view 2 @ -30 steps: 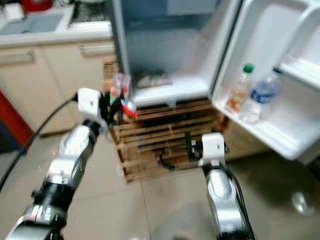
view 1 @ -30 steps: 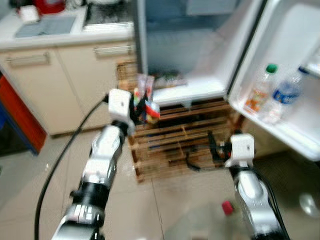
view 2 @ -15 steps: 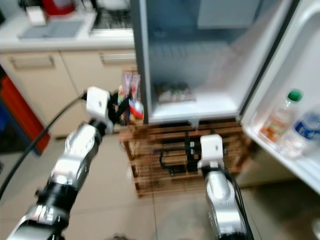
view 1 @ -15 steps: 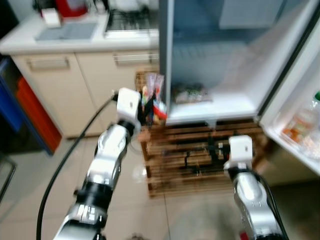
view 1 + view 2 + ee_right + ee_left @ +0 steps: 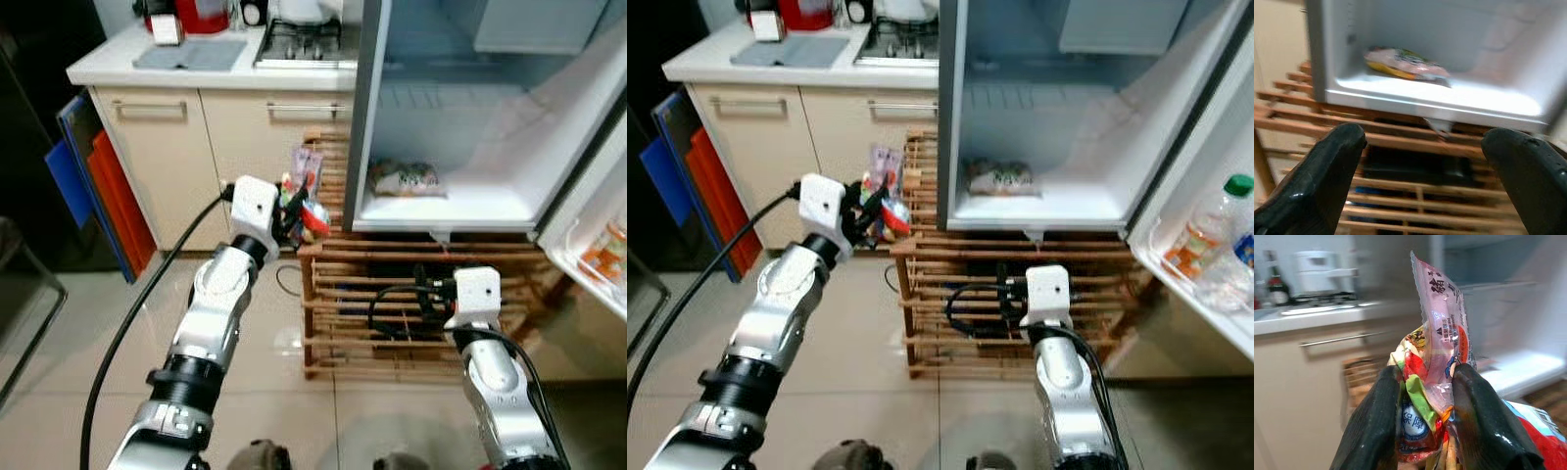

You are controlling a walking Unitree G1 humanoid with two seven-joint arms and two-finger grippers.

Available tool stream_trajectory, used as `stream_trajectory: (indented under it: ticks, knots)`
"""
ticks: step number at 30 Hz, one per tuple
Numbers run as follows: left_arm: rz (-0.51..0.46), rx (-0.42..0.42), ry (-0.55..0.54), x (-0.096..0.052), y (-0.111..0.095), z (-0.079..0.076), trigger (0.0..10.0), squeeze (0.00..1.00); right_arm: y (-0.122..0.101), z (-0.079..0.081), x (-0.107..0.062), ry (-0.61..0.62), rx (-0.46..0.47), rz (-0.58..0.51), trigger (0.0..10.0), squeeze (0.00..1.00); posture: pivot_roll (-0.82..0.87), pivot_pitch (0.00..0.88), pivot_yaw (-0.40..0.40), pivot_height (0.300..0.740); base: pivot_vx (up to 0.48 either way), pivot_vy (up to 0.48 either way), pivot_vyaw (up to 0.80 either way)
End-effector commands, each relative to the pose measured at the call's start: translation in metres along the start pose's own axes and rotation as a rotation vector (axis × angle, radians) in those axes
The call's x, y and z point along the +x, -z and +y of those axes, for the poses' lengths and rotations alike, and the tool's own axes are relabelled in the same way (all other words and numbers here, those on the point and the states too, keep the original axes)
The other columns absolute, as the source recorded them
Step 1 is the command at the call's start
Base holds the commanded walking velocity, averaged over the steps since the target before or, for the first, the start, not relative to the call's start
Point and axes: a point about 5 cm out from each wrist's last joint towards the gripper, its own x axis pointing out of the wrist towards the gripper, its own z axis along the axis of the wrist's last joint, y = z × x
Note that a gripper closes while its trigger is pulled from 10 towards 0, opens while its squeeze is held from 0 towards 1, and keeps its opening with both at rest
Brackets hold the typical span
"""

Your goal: Restocking fridge

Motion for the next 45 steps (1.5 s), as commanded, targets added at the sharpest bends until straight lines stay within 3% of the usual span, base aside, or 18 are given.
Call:
stream_trajectory:
  ticks: [1, 14, 22, 28, 31, 41, 45]
  knots:
    - [-0.015, 0.003, 0.010, 0.001, -0.004, -0.002, 10.0, 0.00, -0.001, -0.003, 0.002, 0.015, -0.017, -0.001, 10.0, 0.00, -0.12, 0.000, 0.027, 0.639, 0.000, 0.000, 0.00]
    - [-0.015, -0.004, 0.028, 0.003, -0.002, -0.004, 10.0, 0.00, -0.003, -0.003, 0.000, 0.029, 0.009, -0.024, 10.0, 0.00, -0.13, 0.000, 0.031, 0.635, 0.000, 0.000, 0.00]
    - [-0.025, 0.002, 0.045, 0.004, -0.003, -0.008, 10.0, 0.00, -0.004, -0.006, 0.001, 0.041, 0.035, -0.027, 10.0, 0.00, -0.13, 0.000, 0.029, 0.635, 0.000, 0.000, -0.58]
    - [-0.011, 0.003, 0.000, 0.004, -0.001, 0.000, 10.0, 0.00, -0.003, -0.008, -0.010, 0.033, 0.024, -0.063, 10.0, 0.00, -0.13, 0.000, 0.019, 0.635, 0.000, 0.000, -0.28]
    - [0.002, -0.012, -0.029, 0.003, 0.001, 0.005, 10.0, 0.00, 0.001, -0.004, -0.014, 0.016, 0.014, -0.052, 10.0, 0.00, -0.14, 0.000, 0.026, 0.635, 0.453, 0.000, 0.00]
    - [-0.026, 0.004, -0.018, 0.008, -0.006, 0.002, 10.0, 0.00, -0.002, -0.003, -0.009, 0.005, 0.014, -0.067, 10.0, 0.00, -0.14, 0.000, 0.023, 0.635, 0.456, 0.000, 0.00]
    - [-0.028, 0.020, -0.027, 0.008, -0.006, 0.003, 10.0, 0.00, -0.015, 0.003, -0.008, -0.036, 0.045, -0.124, 10.0, 0.00, -0.13, 0.000, 0.016, 0.635, 0.458, 0.000, 0.00]
